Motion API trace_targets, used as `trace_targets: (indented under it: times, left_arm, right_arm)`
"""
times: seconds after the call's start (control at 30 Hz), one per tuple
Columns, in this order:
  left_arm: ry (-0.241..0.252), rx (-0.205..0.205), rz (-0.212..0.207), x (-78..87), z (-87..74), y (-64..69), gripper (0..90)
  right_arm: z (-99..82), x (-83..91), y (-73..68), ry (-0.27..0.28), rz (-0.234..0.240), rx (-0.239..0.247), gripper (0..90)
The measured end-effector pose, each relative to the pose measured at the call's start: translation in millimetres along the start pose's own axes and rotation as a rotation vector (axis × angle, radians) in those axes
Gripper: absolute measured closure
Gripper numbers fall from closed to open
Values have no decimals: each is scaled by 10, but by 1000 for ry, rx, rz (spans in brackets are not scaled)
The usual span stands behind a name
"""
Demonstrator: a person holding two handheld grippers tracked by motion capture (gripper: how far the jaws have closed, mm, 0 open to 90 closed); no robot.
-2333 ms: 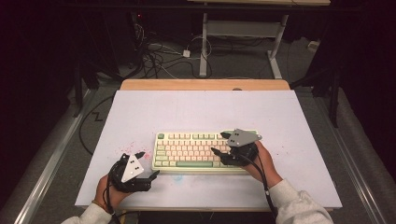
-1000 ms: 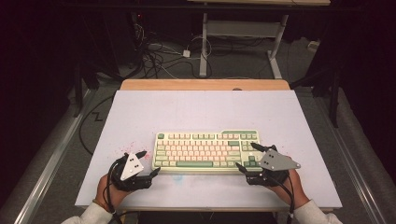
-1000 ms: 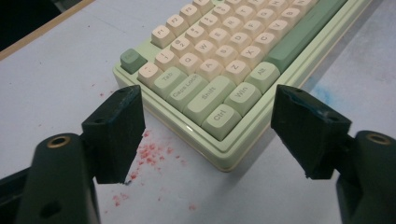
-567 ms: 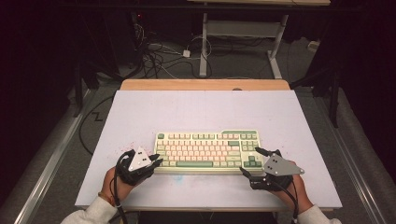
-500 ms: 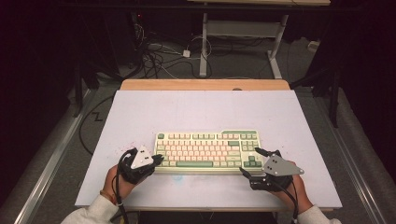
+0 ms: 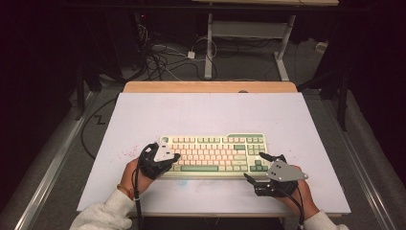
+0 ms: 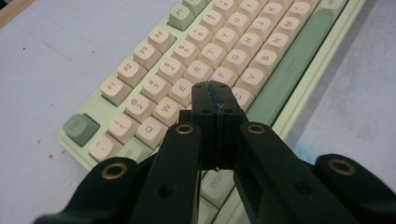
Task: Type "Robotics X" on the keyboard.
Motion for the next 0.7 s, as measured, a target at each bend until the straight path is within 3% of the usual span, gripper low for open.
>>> trace_targets:
  times: [0.27, 0.7]
  left_arm:
    - [-28, -23, -16, -168, 161, -17, 874]
    - [-60, -28, -36, -401, 312, -70, 874]
  right_arm:
    - [-19, -17, -24, -7, 7, 10, 197]
    - [-42, -35, -52, -17, 14, 28, 197]
Point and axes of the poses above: each handheld gripper's, and its own axes: x roughly backward along the jaws, z roughly out of its top, y roughly to its right, the point moved 9 cm from there along -x, roughly forward along the jaws, and after that the axes turned 14 degrees about -z, right-handed, at the moved point
